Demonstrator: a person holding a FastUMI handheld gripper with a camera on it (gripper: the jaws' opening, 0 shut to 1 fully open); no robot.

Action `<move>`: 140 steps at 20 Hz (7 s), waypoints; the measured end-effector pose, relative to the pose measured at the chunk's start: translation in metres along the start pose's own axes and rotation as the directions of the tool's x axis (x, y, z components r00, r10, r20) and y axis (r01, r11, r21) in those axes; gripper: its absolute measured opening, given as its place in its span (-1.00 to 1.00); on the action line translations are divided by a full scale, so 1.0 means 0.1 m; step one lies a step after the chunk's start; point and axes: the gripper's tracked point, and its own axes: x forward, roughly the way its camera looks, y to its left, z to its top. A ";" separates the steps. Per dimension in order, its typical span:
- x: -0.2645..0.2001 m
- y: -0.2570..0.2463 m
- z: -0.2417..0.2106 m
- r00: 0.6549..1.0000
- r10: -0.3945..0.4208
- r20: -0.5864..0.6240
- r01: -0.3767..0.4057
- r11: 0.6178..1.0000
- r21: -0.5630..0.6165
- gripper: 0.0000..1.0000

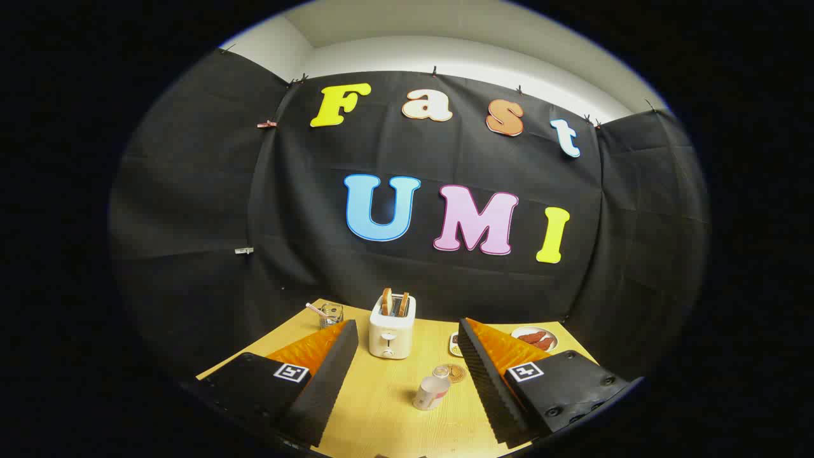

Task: Take the bottle from table, then pour the juice into the cup, finally place the bottle on the coaster

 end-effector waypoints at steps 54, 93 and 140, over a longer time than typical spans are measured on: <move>0.81 0.05 -1.45 0.980 -0.127 -0.151 0.140 0.987 0.075 0.95; 1.78 -0.55 -2.69 0.971 -0.112 -0.210 0.145 0.979 0.145 0.45; 2.03 -2.12 -2.70 0.907 -0.034 -0.420 0.370 -0.411 0.833 0.44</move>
